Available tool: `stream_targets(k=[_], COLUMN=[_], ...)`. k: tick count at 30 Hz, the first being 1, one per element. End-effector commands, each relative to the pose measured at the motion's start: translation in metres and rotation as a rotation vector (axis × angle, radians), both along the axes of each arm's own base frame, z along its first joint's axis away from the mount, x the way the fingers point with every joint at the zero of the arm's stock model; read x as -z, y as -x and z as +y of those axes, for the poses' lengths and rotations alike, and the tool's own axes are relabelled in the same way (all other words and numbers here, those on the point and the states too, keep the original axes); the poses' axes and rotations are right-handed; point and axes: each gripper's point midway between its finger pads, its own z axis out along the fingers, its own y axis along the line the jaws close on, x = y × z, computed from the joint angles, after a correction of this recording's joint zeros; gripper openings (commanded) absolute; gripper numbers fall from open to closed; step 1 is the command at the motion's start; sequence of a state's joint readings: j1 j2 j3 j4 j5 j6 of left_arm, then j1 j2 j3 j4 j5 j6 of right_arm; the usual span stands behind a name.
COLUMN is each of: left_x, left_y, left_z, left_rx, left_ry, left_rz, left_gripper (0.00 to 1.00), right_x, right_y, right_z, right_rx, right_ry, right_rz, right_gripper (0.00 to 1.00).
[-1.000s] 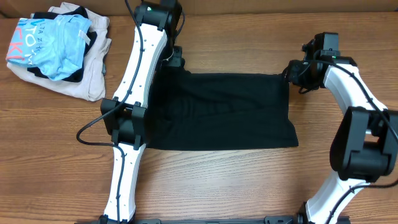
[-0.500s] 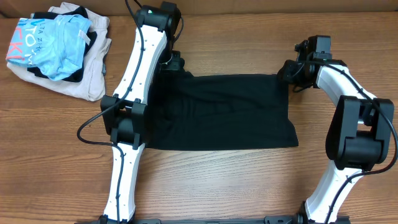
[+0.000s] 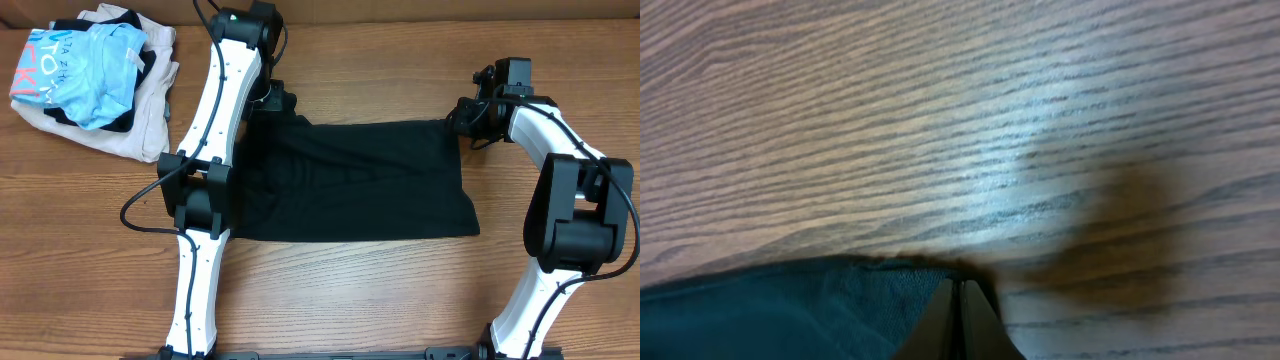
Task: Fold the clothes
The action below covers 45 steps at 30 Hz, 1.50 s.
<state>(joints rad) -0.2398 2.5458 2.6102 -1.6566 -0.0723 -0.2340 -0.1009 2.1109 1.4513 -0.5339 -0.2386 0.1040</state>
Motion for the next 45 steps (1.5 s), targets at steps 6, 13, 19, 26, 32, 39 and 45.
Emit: stream_targets(k=[6,13,19,26,32,39,45], left_x=[0.001,-0.018,-0.057,-0.090,-0.056,0.012,0.034], left_y=[-0.002,-0.007,-0.009,-0.002,0.030,0.092,0.124], left_z=[0.005,0.019,0.032,0.026,0.029,0.046,0.059], left_rx=[-0.019,-0.003,-0.054,-0.028,-0.030,-0.047,-0.054], left_ry=[-0.013,-0.012,0.072,0.162,0.123,0.022,-0.048], left_rz=[-0.005,-0.043,-0.118,-0.168,-0.001,0.319,0.451], left_gripper=[0.04,0.04,0.04,0.04,0.04,0.04,0.04], right_x=[0.001,-0.057,-0.127,-0.140,-0.105,-0.068,-0.049], right_y=[-0.003,-0.008,0.022,0.083,0.125,0.148,0.156], right_z=[0.007,0.005,0.007,0.001,-0.005,-0.010,-0.008], right_rx=[-0.023,-0.020,-0.014,0.030,0.059,0.075,0.071], right_ry=[-0.020,-0.016,-0.023,-0.048,-0.073,-0.087,-0.089], right_rz=[0.000,-0.037,0.002,0.178,0.358,0.437,0.453], right_gripper=[0.04,0.04,0.04,0.04,0.04,0.04,0.41])
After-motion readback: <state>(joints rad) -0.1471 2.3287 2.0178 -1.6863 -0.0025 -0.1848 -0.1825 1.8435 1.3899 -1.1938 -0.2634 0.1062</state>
